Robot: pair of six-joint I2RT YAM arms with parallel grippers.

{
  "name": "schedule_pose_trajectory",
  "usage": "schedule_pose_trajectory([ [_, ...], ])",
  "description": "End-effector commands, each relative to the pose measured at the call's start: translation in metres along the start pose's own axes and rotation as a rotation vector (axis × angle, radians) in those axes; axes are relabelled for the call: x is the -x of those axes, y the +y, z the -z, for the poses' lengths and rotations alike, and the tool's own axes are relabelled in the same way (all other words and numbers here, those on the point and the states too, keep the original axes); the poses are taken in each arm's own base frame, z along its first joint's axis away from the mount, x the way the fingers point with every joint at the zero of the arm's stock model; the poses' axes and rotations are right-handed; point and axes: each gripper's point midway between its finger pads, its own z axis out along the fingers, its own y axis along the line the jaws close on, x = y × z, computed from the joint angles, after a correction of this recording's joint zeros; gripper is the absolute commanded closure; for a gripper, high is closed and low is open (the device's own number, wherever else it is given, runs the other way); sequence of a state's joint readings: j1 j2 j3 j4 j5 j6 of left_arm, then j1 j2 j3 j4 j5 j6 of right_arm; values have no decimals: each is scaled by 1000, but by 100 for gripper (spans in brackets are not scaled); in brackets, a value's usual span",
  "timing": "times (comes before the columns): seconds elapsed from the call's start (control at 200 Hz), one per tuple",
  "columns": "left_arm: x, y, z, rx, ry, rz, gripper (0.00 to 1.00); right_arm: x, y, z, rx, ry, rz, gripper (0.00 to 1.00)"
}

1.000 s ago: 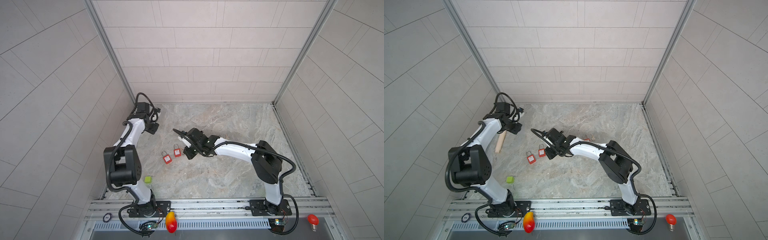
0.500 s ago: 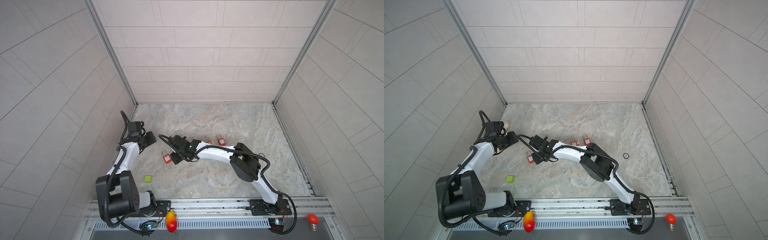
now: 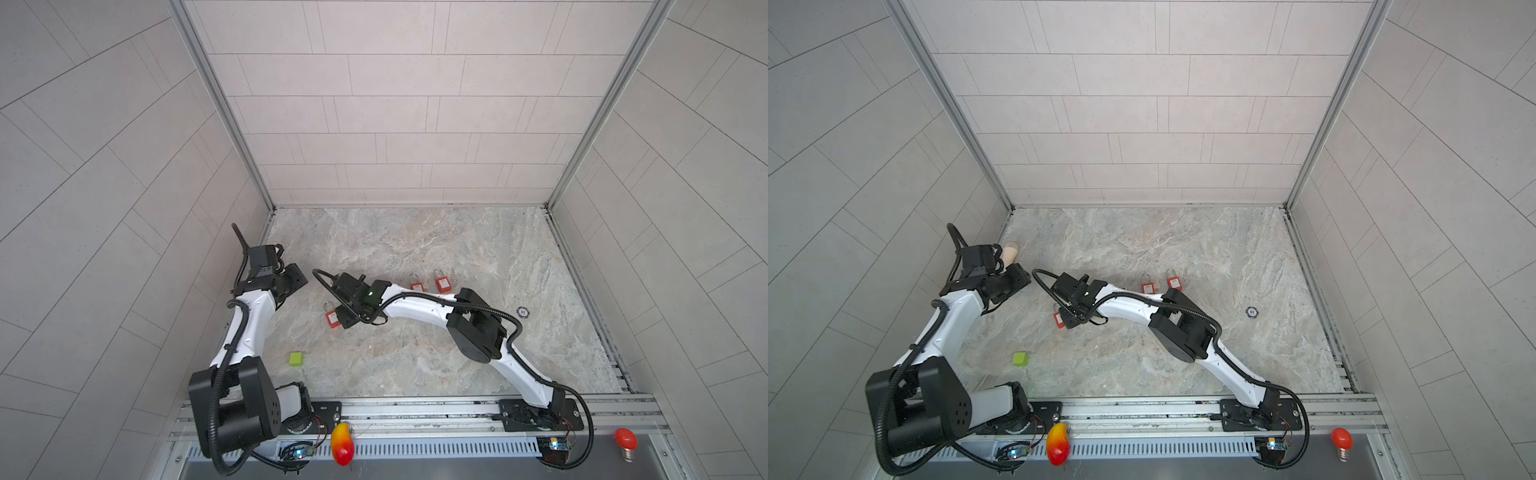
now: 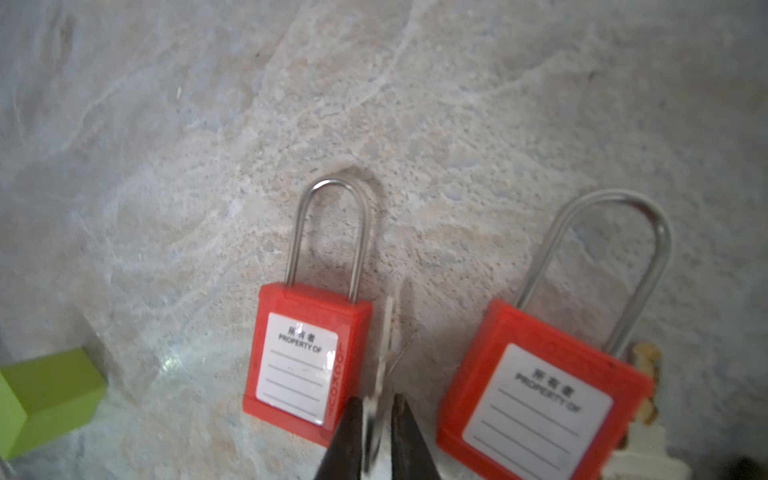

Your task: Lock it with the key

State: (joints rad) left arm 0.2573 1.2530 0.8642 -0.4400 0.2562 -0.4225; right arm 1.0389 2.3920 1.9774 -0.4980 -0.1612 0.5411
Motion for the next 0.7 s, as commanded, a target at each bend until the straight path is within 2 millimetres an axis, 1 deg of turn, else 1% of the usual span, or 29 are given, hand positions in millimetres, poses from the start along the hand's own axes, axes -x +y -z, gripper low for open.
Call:
schedule_pose_trajectory([
  [0.0,9,0,6,16,-18,26,43,4,3,8,-33,-17,18,72],
  [0.12,13,-5,7,-8,-17,22,43,13,5,22,-48,-43,65,70],
  [0.18,14,-9,8,-27,-19,16,43,20,7,32,-57,-51,99,70],
  [0.275,18,-17,10,-69,-37,-11,42,35,4,56,-106,-92,144,70],
  [0.35,22,-23,13,-103,-72,-51,42,49,-5,82,-166,-147,174,69],
  [0.39,24,-24,15,-113,-102,-80,42,57,-16,97,-224,-178,181,69],
  [0.46,28,-26,21,-128,-174,-153,41,70,-39,130,-318,-240,197,68],
  [0.515,28,-23,23,-120,-214,-204,41,76,-63,155,-403,-283,221,68],
  [0.565,26,-16,18,-83,-229,-234,41,80,-88,184,-489,-335,239,66],
  [0.636,25,-2,6,-31,-269,-235,41,79,-130,215,-594,-408,226,52],
  [0.671,29,-4,3,-53,-325,-248,41,76,-156,231,-642,-437,199,44],
  [0.696,28,-4,-1,-65,-356,-259,41,72,-175,239,-663,-445,178,40],
])
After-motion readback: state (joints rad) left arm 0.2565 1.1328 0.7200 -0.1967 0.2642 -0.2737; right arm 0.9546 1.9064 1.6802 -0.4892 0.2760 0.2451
